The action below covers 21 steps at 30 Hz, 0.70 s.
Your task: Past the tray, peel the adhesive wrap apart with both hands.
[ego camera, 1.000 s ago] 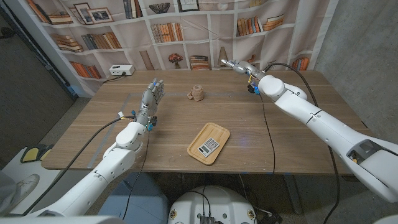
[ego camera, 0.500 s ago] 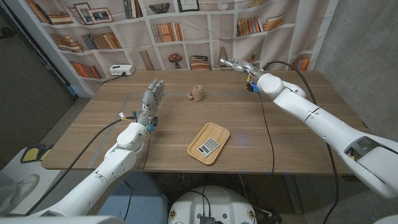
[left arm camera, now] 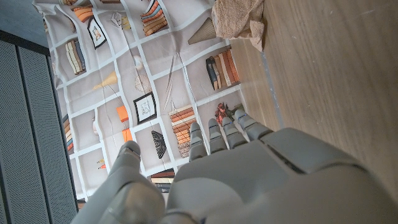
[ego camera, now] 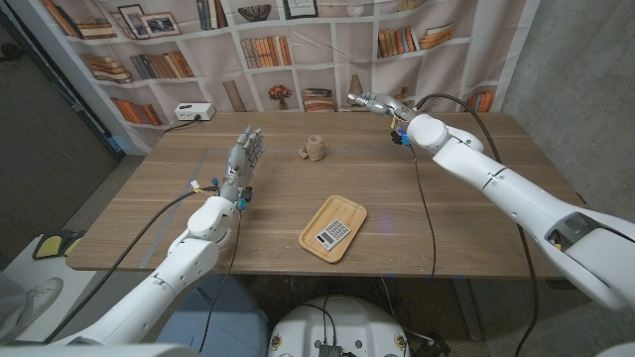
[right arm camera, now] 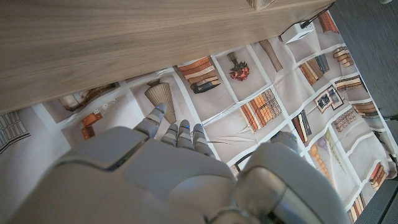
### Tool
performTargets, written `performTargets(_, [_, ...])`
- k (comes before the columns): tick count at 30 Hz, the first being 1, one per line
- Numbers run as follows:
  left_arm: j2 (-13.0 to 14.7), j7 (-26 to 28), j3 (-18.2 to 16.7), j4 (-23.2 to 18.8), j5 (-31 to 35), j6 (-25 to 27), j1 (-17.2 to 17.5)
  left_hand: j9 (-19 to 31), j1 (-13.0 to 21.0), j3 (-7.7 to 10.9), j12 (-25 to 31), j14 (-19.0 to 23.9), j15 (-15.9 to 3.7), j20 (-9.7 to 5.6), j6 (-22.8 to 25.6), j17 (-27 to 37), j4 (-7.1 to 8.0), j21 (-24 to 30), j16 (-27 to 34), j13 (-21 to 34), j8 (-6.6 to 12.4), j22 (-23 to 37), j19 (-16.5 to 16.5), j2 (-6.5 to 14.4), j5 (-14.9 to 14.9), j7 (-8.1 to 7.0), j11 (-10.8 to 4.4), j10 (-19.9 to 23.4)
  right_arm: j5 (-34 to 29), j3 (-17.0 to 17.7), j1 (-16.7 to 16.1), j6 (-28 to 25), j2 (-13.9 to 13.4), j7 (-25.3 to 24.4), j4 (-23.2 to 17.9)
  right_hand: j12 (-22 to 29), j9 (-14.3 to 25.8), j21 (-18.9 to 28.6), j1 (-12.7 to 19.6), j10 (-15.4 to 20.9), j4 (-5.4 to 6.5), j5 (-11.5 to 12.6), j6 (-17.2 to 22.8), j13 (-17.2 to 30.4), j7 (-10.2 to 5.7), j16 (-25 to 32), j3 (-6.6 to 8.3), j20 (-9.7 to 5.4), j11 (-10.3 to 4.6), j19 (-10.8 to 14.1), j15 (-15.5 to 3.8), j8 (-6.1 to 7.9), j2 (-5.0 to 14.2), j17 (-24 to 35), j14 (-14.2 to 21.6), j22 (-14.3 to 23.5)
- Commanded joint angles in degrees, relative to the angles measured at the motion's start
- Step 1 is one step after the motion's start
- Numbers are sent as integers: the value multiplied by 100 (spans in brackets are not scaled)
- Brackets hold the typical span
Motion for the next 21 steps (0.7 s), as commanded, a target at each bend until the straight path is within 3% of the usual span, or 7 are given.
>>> performTargets(1, [-12, 7, 2, 13, 4, -19, 5, 10, 45, 23, -8, 6, 23, 35, 42, 9, -10, 12, -25, 21, -7, 20, 18, 31, 25, 30, 3, 2, -147, -101, 142, -130, 55, 50, 30, 39, 15, 45, 89, 48, -41, -4, 42, 14, 4, 35, 16, 13, 17, 59, 60, 34, 10, 6, -167, 2])
performTargets(11, [-19, 3, 31, 7, 47, -25, -25, 10, 41, 23, -7, -1, 31, 36, 55, 9, -9, 11, -27, 22, -4, 20, 13, 30, 25, 36, 19, 10, -237, -192, 276, -178, 69, 198, 61, 31, 16, 46, 204, 34, -105, -16, 28, 16, 8, 42, 80, 79, 16, 95, 136, 30, 61, 6, -146, 2])
performTargets(14, [-49, 2, 38, 21, 51, -66, -28, 10, 41, 23, -6, -1, 30, 37, 54, 9, -8, 11, -27, 22, -6, 20, 13, 31, 25, 40, 23, 12, -188, -180, 306, -210, 86, 268, 70, 27, 17, 70, 309, 24, -175, -38, 16, 19, 16, 56, 130, 299, 24, 206, 260, 24, 81, 7, -98, 1])
performTargets(21, [-47, 105, 45, -82, 192, -150, 14, 10, 40, 24, -8, 1, 31, 37, 55, 9, -8, 11, -26, 22, -7, 20, 12, 31, 25, 30, 14, 12, -294, -244, 394, -295, 31, 379, 0, 28, 17, 66, 345, 28, -204, -50, 23, 21, 37, 67, 144, 293, 49, 227, 209, 24, 75, 7, -62, 1])
